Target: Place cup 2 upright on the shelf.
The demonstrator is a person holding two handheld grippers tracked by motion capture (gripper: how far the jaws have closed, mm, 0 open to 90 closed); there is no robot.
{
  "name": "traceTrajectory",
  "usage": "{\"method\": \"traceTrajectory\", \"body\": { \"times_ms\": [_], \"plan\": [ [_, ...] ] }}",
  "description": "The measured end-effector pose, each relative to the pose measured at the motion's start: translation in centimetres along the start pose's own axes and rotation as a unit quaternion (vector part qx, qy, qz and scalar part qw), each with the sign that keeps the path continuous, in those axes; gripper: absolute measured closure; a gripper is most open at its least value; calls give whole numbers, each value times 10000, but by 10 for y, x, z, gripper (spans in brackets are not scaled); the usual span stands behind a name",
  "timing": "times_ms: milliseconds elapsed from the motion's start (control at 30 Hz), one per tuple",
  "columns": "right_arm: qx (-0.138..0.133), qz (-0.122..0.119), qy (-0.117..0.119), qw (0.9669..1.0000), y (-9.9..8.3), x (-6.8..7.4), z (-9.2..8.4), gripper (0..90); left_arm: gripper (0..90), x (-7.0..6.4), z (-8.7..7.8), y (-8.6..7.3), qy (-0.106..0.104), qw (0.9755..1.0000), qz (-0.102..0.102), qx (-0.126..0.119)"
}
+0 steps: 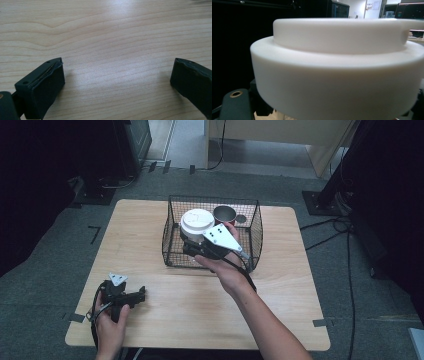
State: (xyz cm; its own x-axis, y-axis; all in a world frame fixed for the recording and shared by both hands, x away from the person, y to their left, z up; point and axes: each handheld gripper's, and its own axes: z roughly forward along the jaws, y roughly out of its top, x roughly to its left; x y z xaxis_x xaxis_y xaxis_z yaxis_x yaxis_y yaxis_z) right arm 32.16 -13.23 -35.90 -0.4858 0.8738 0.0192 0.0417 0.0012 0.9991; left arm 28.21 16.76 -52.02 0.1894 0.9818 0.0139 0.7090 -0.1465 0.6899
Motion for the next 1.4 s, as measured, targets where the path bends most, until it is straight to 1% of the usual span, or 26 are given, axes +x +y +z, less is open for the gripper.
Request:
{"method": "traceTrajectory", "body": {
  "times_ms": [333, 667, 1067, 1233, 1400],
  "plan": [
    [-27, 11, -161, 9999, 3, -6, 19, 155, 0, 0, 0, 0, -1, 10000, 1, 2],
    [41, 8, -358, 9993, 0, -15, 35, 155, 0, 0, 0, 0, -1, 10000, 5, 3],
    [11, 7, -509, 9987, 3, -21, 53, 155, 0, 0, 0, 0, 0, 10000, 4, -1],
    [60, 29, -568, 9984, 0, -22, 62, 156, 0, 0, 0, 0, 4, 10000, 9, -1],
    [147, 29, -614, 9980, -9, -23, 73, 155, 0, 0, 0, 0, 3, 10000, 6, -6]
  ]
}}
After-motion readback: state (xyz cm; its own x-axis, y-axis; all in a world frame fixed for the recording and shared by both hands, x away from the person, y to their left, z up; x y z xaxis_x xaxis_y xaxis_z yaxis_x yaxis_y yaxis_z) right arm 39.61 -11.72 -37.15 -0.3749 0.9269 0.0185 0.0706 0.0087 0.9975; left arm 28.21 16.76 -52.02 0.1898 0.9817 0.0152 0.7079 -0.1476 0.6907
